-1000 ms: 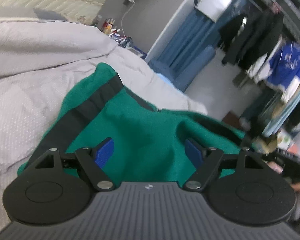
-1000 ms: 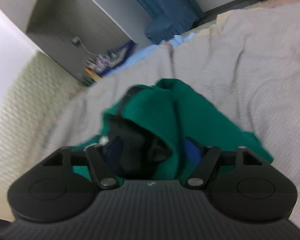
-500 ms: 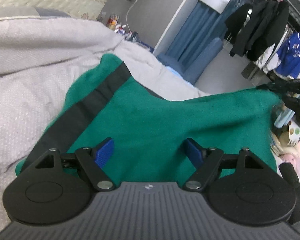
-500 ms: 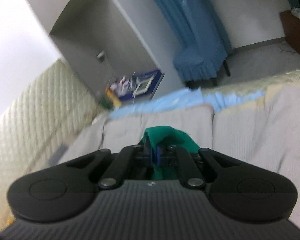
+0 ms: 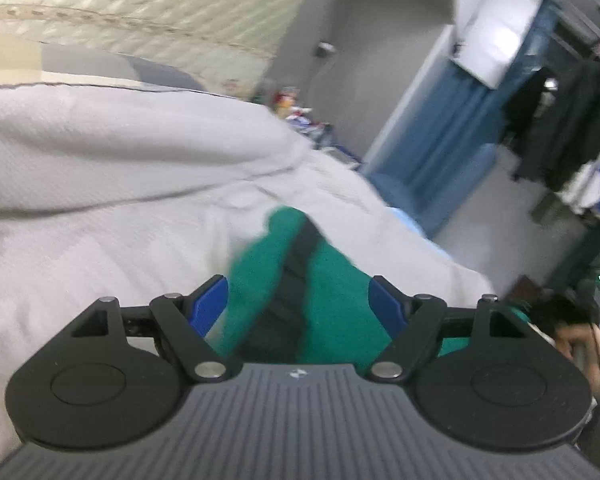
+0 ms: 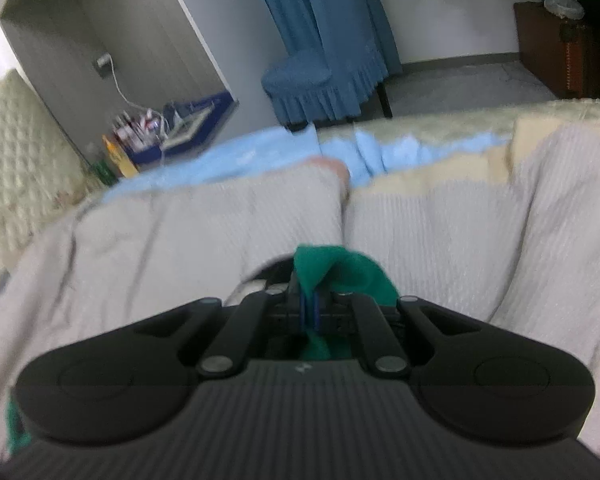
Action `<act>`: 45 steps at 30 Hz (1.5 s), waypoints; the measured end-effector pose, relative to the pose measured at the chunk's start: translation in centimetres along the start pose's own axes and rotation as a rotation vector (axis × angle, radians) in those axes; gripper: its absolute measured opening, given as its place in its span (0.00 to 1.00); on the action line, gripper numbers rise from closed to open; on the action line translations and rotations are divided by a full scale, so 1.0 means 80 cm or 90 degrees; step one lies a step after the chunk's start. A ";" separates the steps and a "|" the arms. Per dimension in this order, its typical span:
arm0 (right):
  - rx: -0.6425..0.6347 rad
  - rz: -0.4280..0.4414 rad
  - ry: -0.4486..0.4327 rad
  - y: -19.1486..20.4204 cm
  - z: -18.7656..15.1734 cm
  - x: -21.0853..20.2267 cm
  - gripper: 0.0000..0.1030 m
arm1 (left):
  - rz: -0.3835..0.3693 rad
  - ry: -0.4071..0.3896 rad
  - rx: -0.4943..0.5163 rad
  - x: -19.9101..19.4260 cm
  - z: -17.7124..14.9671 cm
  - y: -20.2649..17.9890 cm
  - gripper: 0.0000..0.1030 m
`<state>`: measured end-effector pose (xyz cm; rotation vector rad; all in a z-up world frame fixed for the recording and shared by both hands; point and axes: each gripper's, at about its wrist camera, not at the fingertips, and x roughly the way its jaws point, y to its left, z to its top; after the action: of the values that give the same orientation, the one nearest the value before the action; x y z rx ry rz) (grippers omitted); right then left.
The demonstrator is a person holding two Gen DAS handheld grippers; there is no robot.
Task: Fold large clothes
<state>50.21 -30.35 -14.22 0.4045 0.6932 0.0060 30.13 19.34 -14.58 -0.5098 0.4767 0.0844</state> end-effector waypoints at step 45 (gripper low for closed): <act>-0.162 -0.009 -0.061 0.051 -0.042 -0.059 0.61 | 0.049 0.055 -0.061 0.039 0.000 0.043 0.56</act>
<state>45.01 -26.05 -12.18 0.1544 0.5918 0.0603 32.25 22.21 -17.56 -0.5904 0.5787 0.1600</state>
